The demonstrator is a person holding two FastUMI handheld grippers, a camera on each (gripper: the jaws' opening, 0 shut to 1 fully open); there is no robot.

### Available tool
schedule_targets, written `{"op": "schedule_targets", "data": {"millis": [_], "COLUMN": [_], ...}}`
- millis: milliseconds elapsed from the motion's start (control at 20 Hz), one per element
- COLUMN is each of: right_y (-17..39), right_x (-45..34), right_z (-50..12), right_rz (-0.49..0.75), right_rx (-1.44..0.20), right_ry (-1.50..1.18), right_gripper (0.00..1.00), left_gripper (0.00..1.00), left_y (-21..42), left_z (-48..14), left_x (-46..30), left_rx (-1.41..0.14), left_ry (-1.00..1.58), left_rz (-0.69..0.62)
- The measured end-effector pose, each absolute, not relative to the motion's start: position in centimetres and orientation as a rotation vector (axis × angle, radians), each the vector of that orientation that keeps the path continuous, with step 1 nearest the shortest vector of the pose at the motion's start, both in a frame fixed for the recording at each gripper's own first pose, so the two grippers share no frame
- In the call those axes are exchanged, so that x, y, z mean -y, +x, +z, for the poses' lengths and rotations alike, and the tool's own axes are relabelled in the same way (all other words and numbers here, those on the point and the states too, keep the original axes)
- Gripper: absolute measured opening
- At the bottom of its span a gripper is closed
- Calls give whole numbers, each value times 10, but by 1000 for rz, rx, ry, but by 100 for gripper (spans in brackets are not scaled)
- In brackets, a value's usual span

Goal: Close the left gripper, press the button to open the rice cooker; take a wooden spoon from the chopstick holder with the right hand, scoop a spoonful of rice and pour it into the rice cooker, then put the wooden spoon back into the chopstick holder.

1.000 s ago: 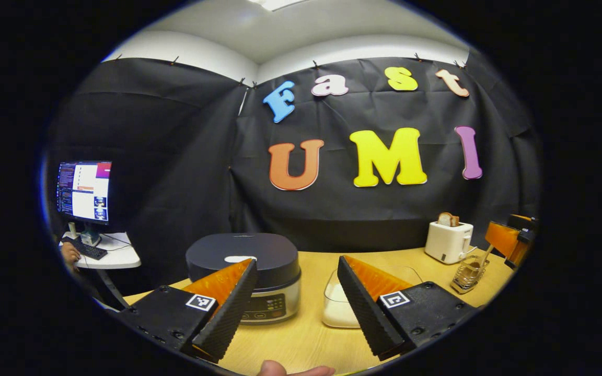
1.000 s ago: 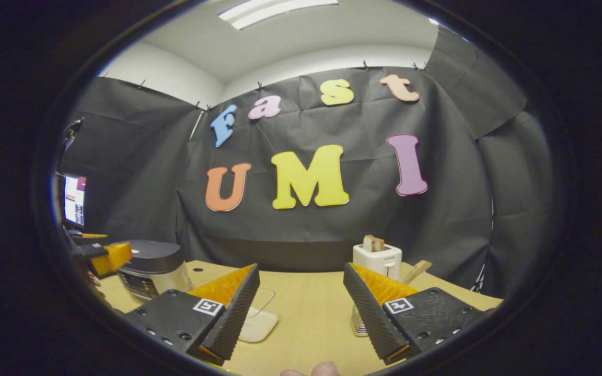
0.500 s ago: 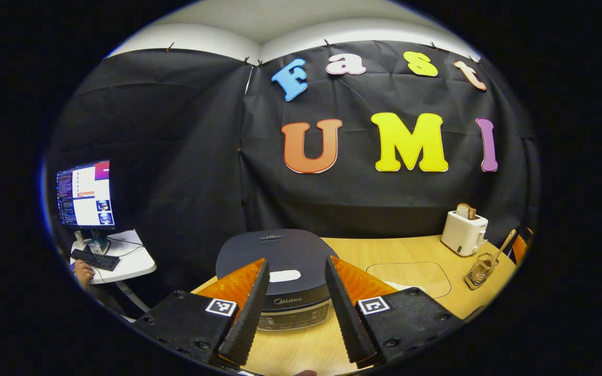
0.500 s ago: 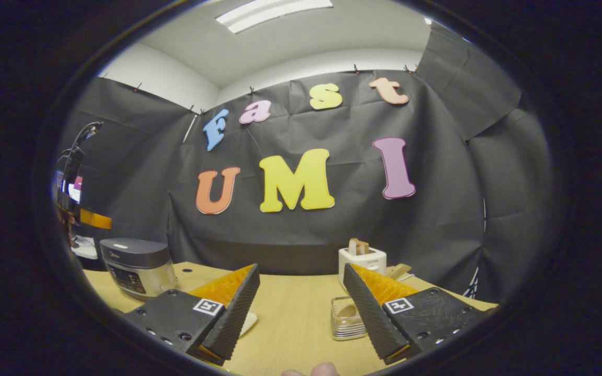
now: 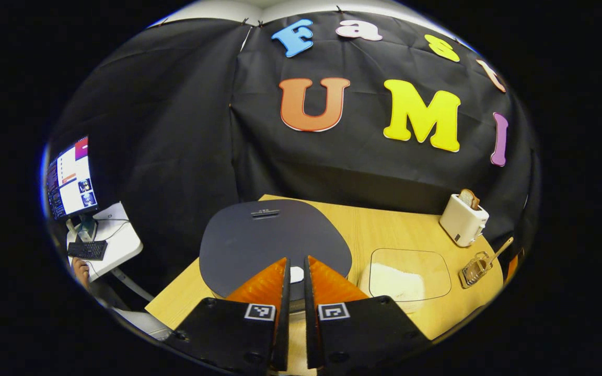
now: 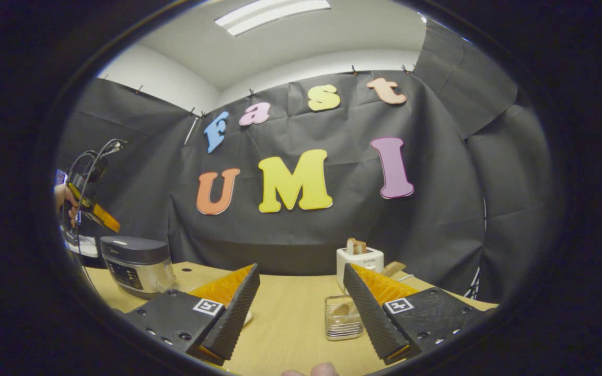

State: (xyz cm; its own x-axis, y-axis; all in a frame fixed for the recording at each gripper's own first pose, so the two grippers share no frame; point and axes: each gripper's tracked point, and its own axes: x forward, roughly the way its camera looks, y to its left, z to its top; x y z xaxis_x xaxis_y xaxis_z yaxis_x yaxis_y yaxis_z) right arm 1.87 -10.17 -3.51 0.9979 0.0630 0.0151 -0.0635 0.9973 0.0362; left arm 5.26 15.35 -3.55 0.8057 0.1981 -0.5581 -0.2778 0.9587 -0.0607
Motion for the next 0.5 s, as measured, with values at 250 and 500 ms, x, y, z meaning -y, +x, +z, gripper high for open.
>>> {"op": "schedule_targets", "data": {"millis": [250,500], "right_y": [18,20], "right_x": [109,111], "right_z": [-35,-37], "right_rz": [72,75], "right_rx": [22,24], "right_ry": [49,58], "right_gripper": [92,96], "left_gripper": [3,3], "left_y": [58,60], "left_z": [-43,-68], "left_x": [-147,-159], "left_rx": [-654,-726], "left_ry": [-150,-187], "left_rz": [245,295]}}
